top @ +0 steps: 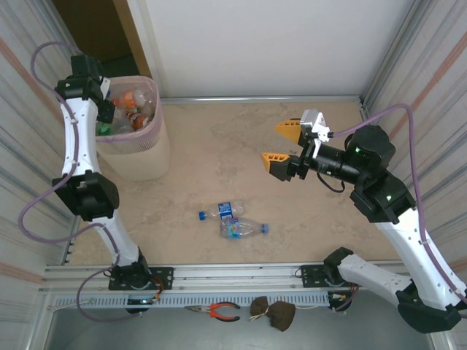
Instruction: Put the plastic bottles in the bin
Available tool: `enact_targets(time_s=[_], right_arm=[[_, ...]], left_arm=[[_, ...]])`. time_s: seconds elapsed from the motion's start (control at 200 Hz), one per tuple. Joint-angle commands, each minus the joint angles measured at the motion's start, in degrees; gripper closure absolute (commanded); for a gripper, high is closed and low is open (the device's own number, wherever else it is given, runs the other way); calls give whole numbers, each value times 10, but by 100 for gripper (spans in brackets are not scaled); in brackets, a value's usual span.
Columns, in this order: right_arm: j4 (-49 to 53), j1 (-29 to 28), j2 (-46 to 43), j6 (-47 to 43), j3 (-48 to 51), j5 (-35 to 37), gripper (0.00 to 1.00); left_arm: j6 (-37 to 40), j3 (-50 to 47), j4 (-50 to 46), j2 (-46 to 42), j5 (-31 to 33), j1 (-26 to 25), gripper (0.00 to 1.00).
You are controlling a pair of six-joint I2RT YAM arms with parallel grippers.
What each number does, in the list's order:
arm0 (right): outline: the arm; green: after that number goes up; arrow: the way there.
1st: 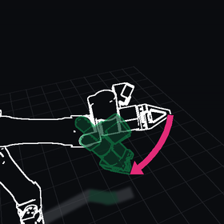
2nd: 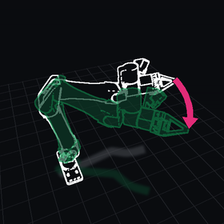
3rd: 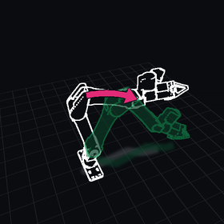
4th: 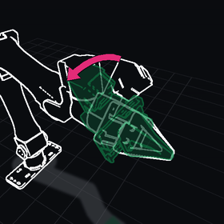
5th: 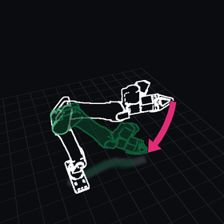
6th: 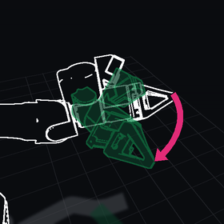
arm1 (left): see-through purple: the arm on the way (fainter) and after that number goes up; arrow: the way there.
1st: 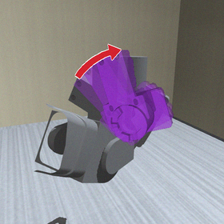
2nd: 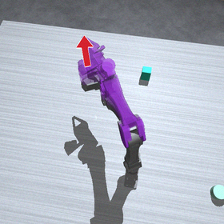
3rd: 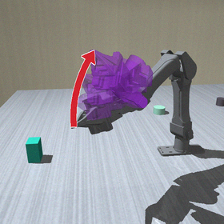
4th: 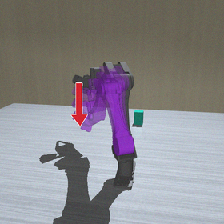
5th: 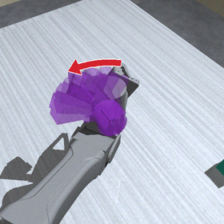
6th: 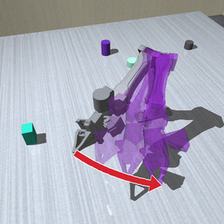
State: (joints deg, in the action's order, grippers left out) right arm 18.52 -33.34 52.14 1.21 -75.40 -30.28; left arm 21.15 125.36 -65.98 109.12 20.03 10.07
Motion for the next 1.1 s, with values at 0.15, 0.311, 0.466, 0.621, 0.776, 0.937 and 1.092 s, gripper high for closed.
enact_targets(time_s=[0.15, 0.311, 0.466, 0.621, 0.776, 0.937, 1.092], right_arm=[[-11, 5, -12, 4, 13, -12, 20], [-18, 5, -19, 10, 15, -15, 20], [-22, 4, -21, 14, 17, -19, 20], [-26, 5, -24, 16, 19, -19, 20], [-26, 4, -22, 16, 19, -20, 20], [-29, 5, -16, 16, 19, -24, 20], [-33, 5, -11, 20, 19, -26, 21]], left_arm=[[-13, -2, 11, -39, -12, 5, 18], [-27, 8, 10, -62, -50, 5, 15], [-42, 20, 13, -78, -90, 8, 14], [-52, 24, 18, -82, -130, 24, 32], [-60, 28, 16, -67, -160, 46, 51], [-62, 12, 20, -48, -185, 64, 61], [-62, -32, 30, -38, -191, 73, 67]])
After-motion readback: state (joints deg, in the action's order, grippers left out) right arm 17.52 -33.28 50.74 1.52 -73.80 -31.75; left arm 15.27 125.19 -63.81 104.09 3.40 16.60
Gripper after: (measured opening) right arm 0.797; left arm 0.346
